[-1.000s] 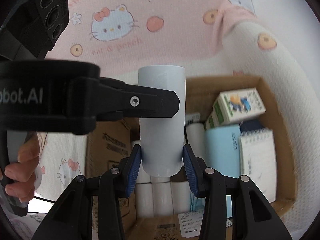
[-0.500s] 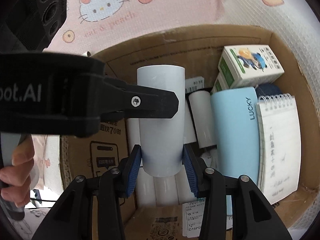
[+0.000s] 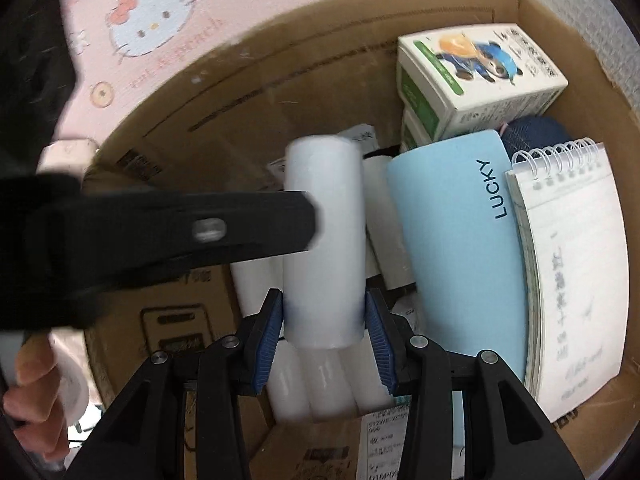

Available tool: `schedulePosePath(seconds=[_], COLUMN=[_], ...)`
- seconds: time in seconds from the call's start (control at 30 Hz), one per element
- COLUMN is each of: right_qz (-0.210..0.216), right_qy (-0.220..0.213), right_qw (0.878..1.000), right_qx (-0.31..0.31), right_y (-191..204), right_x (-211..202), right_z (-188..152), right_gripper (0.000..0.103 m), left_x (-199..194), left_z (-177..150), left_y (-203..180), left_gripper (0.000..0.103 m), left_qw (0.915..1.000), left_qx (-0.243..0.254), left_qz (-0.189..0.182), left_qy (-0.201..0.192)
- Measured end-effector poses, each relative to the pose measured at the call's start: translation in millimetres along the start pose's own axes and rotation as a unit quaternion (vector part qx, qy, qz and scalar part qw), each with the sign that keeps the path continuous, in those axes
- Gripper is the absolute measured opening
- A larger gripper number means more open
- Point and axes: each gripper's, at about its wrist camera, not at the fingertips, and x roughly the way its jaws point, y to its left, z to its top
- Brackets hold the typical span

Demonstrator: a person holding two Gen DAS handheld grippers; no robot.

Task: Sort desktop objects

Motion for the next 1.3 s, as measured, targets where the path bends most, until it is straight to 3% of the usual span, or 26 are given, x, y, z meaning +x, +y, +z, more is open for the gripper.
schedulePosePath(seconds=[0.1, 0.23, 0.37, 0.7, 0.97, 1.17, 1.3], right_qz=[-0.009, -0.044, -0.076, -0.116, -0.101, -0.079, -0.071], right_qy=[0.009, 0.036, 0.044, 0.046, 0.031, 0.018, 0.028], right_qw=[1.000, 0.998, 0.996, 0.992, 0.994, 0.997, 0.997], right_qx=[-0.002, -0.014, -0.026, -0.034, -0.017, -0.016, -0.019], right_y=[2, 11, 18, 17, 12, -1, -11], right_x=[7, 18, 25, 26, 9, -19, -25], right_z=[7, 16, 22, 27, 28, 13, 2], right_gripper=[0.039, 0.039, 0.039, 0.040, 0.042, 0.050, 0.051], left_x=[-8, -17, -26, -25, -21, -11, 9], left_z=[4, 11, 14, 14, 6, 3, -4], left_y=[3, 16, 19, 20, 6, -5, -17], left_gripper=[0.034, 0.028, 0.026, 0.025, 0.025, 0.027, 0.027], left_qw=[0.9997, 0.9999, 0.9995, 0.9997, 0.9995, 0.9987, 0.9969], left_qx=[0.011, -0.005, 0.003, 0.008, 0.026, 0.036, 0.046], left_qz=[0.019, 0.003, 0.005, 0.012, 0.017, 0.037, 0.050], left_qy=[-0.014, -0.015, -0.030, -0.021, -0.003, 0.005, 0.038])
